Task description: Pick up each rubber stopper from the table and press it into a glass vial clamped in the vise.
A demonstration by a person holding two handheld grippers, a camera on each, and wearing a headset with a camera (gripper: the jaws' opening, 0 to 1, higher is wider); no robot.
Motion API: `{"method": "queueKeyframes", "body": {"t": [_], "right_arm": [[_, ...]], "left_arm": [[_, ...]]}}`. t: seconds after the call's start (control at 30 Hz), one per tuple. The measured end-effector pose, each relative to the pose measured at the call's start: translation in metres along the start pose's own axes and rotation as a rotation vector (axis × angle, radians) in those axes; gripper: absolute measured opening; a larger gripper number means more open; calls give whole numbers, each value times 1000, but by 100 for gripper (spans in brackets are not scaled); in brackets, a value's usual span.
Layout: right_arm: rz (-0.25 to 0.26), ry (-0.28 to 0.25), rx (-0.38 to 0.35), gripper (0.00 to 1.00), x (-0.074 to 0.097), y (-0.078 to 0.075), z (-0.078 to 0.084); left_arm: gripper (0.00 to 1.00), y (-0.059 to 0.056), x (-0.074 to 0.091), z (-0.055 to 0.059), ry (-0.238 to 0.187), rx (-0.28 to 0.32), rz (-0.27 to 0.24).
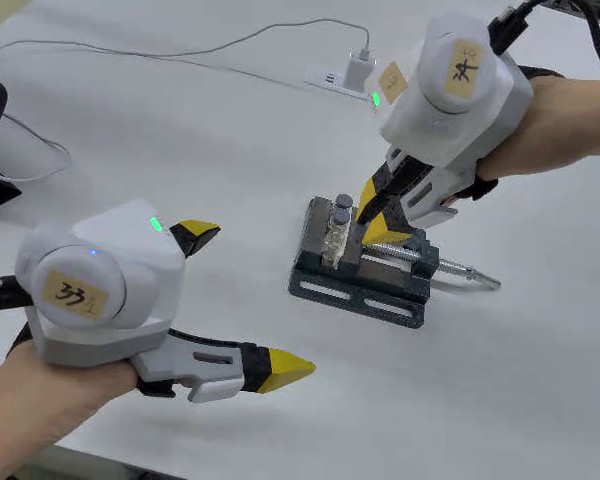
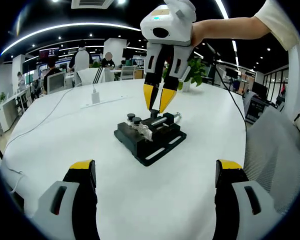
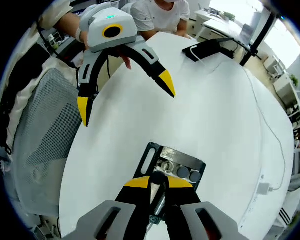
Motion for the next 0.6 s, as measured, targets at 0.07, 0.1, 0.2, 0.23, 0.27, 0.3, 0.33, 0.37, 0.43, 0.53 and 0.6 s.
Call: {"method": "queueKeyframes", "body": {"t": [0.07,0.1,0.2,0.23,0.27,0.3,0.33,0.37,0.43,0.53,0.6], "right_arm": [[-8,11,71,5,-2,-5,0],[-13,19,86,5,-2,-5,0],[-22,20,122,5,-6,-9,0],[-30,17,126,5,-7,-10,-1],[-35,15,129,5,-8,-10,-1],[-37,14,135,5,-9,-11,-1],[-38,19,146,5,-13,-14,-1],[-40,24,147,5,-14,-15,0],[-47,22,152,5,-16,-17,0],[-51,24,151,5,-18,-18,1],[-53,26,159,5,-19,-18,0]], "left_arm": [[99,1,0,0,-2,3,-1],[99,1,0,0,-2,4,-1],[99,3,0,1,0,6,-3],[99,3,0,1,0,7,-4],[99,3,0,1,1,8,-4],[99,3,0,1,2,9,-3],[99,3,0,2,5,9,-2],[99,3,0,2,7,8,-1],[99,4,0,3,7,11,0],[99,5,0,3,8,15,-3],[99,5,0,4,10,18,-3]]}}
Point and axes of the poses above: the centre of the closed fingertips' face, and the gripper's own axes: x roughly backward along the fingers, y roughly to its left, z roughly out of its underside, the point moved 8 cm from there along x, roughly backward along the fingers, and after that the axes turned 4 degrees about -y, right-handed, at the moved point
